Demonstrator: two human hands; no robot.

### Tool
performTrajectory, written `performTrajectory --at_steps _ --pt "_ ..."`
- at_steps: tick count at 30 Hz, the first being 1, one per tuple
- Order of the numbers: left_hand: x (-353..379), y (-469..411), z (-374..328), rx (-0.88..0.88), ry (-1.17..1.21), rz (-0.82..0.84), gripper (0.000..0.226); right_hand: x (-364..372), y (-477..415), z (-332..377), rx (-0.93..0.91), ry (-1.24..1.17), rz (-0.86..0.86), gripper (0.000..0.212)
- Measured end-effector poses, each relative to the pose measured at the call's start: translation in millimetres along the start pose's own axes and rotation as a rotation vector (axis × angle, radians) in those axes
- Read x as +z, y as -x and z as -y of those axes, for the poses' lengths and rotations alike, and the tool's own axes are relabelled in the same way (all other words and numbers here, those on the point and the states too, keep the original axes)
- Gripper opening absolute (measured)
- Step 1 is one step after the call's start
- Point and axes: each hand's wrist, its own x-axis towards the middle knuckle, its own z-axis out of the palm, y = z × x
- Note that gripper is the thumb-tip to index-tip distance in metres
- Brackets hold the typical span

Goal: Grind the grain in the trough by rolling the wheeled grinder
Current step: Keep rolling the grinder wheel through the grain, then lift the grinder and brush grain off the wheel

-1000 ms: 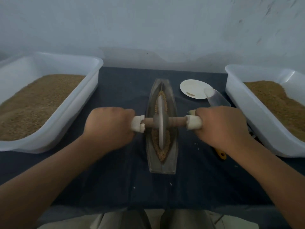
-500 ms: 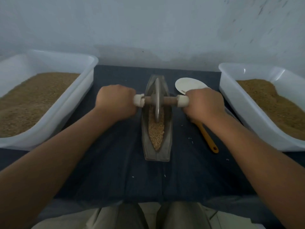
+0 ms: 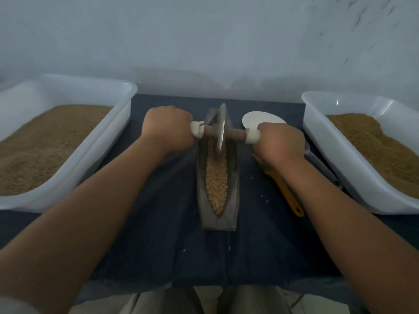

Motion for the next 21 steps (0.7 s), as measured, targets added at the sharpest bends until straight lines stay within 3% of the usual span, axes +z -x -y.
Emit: performTrajectory --at_steps 3,6,9,13,18,21 --pt "-3.3 20.8 0.2 0.014 0.002 0.008 0.026 -3.7 15.7 -6.3 -0.045 0.012 -0.017 0.022" --pt "-4.7 74.8 1.5 0.094 -0.003 -0.101 0.041 -10.3 63.3 -17.2 -0.199 -0.039 -0.173 0.025" --pt "-7.5 109.5 7.8 0.172 0.013 -0.199 0.048 -14.5 94.1 -21.6 -0.28 -0.098 -0.195 0.019" --pt "-2.4 71.7 3.1 0.133 -0.068 -0.116 0.041 -4.0 70.4 -18.9 -0.167 -0.026 -0.106 0.023" --pt "8.1 4.5 2.1 -0.018 -0.001 0.006 0.031 -1.7 -1.2 -2.7 0.044 -0.034 0.023 0.016" --pt "5.4 12.9 0.4 -0.06 0.016 0.009 0.031 -1.8 -2.2 -5.0 0.008 -0.002 0.017 0.017"
